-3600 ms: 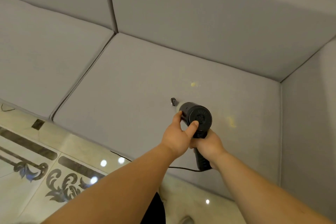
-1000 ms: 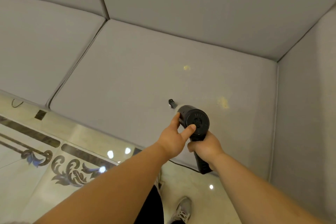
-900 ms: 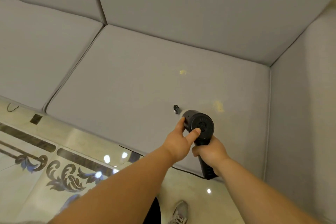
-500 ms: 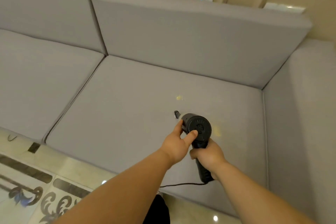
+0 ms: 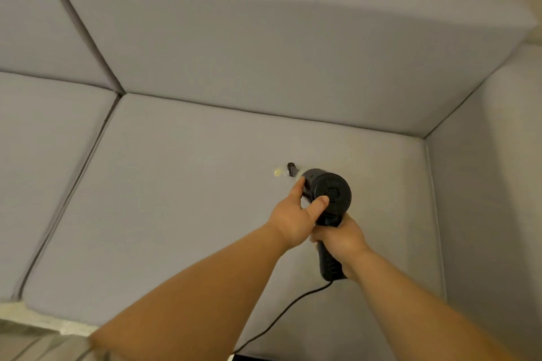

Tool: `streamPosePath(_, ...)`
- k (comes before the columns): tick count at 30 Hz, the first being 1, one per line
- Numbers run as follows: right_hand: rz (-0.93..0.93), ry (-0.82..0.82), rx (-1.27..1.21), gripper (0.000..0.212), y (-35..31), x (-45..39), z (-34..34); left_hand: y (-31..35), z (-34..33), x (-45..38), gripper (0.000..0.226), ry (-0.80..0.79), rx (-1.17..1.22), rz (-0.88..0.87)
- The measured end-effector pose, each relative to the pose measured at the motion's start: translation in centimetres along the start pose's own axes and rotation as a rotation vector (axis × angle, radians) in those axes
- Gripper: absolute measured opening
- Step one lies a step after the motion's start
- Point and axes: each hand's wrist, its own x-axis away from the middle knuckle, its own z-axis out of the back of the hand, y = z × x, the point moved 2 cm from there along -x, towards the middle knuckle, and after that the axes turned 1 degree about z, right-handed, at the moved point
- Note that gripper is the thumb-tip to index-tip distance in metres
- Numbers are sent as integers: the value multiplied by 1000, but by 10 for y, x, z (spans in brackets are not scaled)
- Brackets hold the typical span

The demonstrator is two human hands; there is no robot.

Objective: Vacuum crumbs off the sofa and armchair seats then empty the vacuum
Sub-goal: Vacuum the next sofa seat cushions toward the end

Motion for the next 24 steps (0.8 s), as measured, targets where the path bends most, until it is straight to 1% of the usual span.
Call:
streamPosePath(7,-52,-22,19,35,6,-1,8,-4,-10,-1,74,-2,13,32)
streamPosePath(13,-22,-88,67,35,16,18,20,-8,-26,24,72,58,43,44)
streamPosePath(16,16,-67,47,33,11,22,24,-1,-29,28,73,94,40,18)
streamPosePath(20,88,-54,22,31,-10,0,23,16,-21,9,71,141,47,-29)
streamPosePath(24,63,-74,52,32,-4,-22,18,6,-18,-11,71,127,44,16)
